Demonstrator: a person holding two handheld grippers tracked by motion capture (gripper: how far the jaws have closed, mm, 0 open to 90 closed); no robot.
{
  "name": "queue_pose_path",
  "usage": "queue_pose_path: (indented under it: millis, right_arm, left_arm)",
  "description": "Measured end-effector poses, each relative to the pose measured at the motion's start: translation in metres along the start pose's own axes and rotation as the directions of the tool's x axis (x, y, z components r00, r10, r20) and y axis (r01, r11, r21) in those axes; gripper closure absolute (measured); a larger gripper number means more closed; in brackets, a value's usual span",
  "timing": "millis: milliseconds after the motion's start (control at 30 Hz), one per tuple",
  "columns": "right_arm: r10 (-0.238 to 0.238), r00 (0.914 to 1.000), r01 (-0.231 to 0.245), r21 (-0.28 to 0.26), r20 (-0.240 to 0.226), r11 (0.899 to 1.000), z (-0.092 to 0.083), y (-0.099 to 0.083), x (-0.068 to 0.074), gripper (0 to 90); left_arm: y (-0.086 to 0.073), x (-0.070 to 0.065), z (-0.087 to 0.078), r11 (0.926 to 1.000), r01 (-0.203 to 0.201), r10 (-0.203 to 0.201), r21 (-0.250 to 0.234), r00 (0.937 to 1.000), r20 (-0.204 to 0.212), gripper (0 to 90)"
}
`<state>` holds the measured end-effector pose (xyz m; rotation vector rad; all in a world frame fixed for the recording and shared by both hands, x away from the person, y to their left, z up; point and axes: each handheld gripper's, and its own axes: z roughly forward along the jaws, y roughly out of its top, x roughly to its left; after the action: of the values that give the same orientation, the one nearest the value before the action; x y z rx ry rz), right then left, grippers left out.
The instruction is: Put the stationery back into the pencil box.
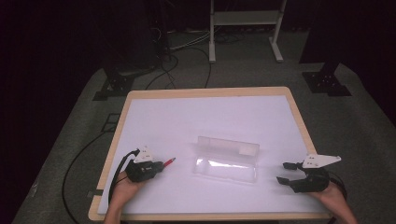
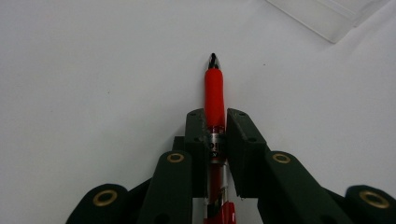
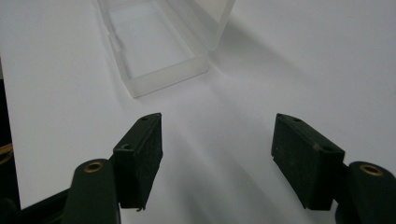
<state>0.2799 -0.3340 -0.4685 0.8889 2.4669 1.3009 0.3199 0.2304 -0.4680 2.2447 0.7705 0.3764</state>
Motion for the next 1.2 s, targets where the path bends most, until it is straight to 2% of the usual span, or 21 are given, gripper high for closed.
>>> queue_pose_path:
  millis: [300,533,567,767,900,1000,1200]
  right_arm:
    - [0.006,1.0,-0.006,0.009,-0.001,1.0,0.001,-0.003,0.0,33.0]
    - [0.005,1.0,-0.005,0.017,-0.003,1.0,0.003,-0.004,-0.001,32.9]
    - [0.006,1.0,-0.006,0.016,-0.003,1.0,0.003,-0.005,-0.001,32.9]
    - [0.002,1.0,-0.002,0.016,-0.002,1.0,0.002,-0.005,-0.001,32.9]
    - [0.003,1.0,-0.003,0.014,-0.001,1.0,0.002,-0.005,-0.002,32.8]
    - [0.007,1.0,-0.007,0.018,-0.002,1.0,0.002,-0.005,-0.003,32.6]
    - [0.007,1.0,-0.007,0.021,0.002,1.0,0.002,-0.006,-0.004,32.0]
  left_arm:
    - [0.002,-0.002,-0.004,0.9999,-0.002,0.002,-0.015,0.9999,0.012,79.1]
    - [0.01,-0.009,-0.006,0.9993,-0.034,0.035,-0.016,0.9985,0.043,79.1]
    - [0.015,-0.012,-0.005,0.9983,-0.058,0.058,-0.008,0.9971,0.05,79.1]
    - [0.029,-0.018,-0.004,0.9939,-0.11,0.11,-0.003,0.9915,0.07,79.1]
    - [0.037,-0.019,-0.007,0.9921,-0.124,0.125,-0.016,0.989,0.078,79.1]
    - [0.042,-0.019,-0.008,0.9922,-0.121,0.123,-0.033,0.9869,0.104,79.1]
    - [0.049,-0.021,-0.008,0.9908,-0.13,0.134,-0.038,0.9829,0.127,79.1]
